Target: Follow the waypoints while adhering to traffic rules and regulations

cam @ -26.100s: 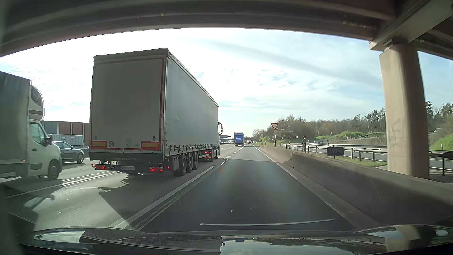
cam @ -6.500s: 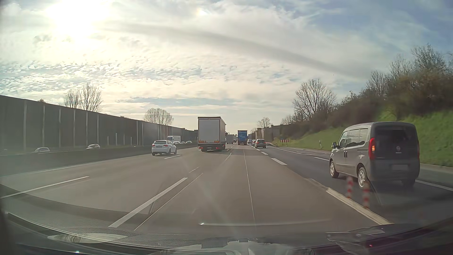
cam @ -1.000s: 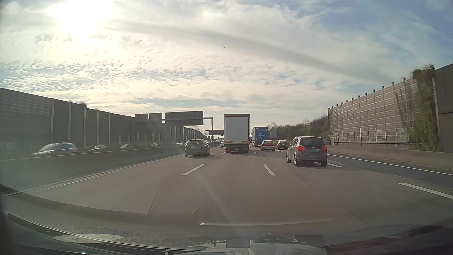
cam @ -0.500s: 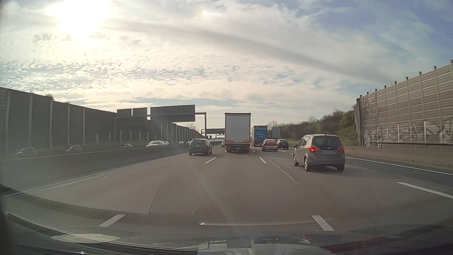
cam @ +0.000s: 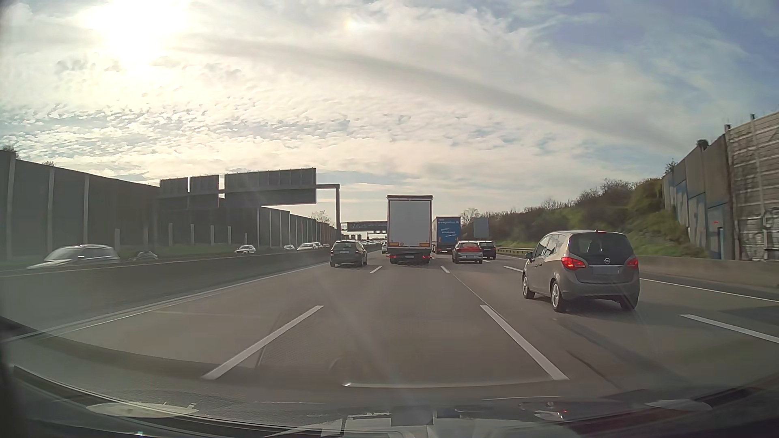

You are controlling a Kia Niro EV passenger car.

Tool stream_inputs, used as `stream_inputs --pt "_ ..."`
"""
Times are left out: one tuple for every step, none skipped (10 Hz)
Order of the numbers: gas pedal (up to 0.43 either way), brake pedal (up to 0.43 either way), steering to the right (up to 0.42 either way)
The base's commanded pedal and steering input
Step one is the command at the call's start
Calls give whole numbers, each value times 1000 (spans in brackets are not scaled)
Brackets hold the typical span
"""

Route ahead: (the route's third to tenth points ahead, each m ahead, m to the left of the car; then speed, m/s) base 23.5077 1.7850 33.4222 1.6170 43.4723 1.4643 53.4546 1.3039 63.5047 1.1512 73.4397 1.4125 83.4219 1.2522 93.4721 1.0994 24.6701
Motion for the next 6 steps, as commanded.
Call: stream_inputs --pt "118 0 -1" --pt "118 0 -1" --pt "118 0 -1" --pt "118 0 -1" --pt "118 0 -1" --pt "118 0 -1"
